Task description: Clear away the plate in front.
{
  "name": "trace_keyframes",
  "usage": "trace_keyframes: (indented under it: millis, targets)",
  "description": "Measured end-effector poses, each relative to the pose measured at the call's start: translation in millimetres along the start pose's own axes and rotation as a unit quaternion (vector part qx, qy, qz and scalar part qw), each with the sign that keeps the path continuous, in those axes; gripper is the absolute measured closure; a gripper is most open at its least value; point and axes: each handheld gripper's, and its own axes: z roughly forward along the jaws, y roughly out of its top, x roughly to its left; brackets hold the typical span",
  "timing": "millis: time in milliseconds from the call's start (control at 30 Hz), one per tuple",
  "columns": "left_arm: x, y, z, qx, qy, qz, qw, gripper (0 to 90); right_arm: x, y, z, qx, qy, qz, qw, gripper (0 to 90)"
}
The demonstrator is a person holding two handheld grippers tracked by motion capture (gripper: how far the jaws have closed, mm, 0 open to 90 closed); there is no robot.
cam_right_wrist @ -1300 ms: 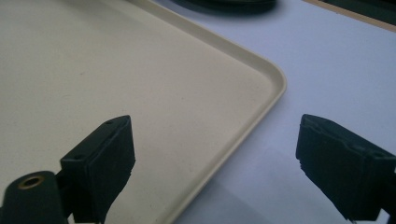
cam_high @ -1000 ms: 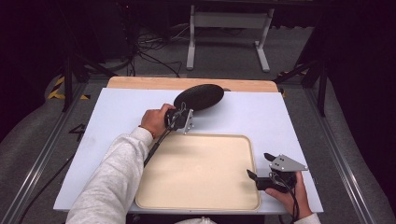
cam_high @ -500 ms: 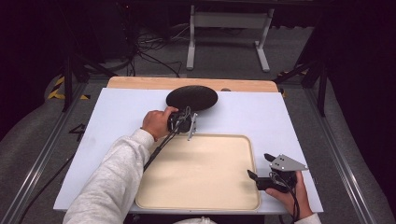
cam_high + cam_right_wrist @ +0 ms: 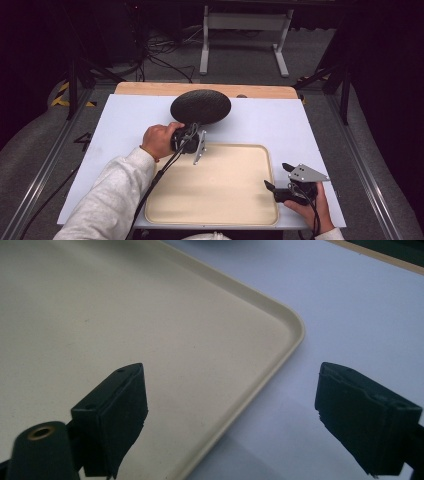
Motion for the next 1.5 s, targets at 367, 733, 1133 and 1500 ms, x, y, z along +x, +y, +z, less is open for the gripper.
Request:
trace_keyframes:
  millis: [367, 733, 1133, 1500]
  targets:
    - [-16.1, 0.1, -69.7, -0.034, 0.017, -0.002, 0.9993, 85.9, -0.4, 2.0, -0.1, 0.004, -0.014, -0.015, 0.9998, 13.7]
    - [-44.2, 14.2, -123.1, -0.062, 0.008, 0.03, 0.9976, 85.4, -2.2, 2.6, -1.4, 0.003, -0.019, -0.012, 0.9997, 13.1]
    - [-69.6, 37.3, -151.1, -0.109, -0.027, 0.049, 0.9925, 84.9, -5.5, 1.4, -3.1, 0.0, -0.019, 0.0, 0.9998, 13.3]
    - [-90.4, 43.0, -148.0, -0.114, -0.062, 0.066, 0.9894, 83.6, -5.5, 0.3, -2.4, 0.008, -0.032, -0.008, 0.9994, 13.5]
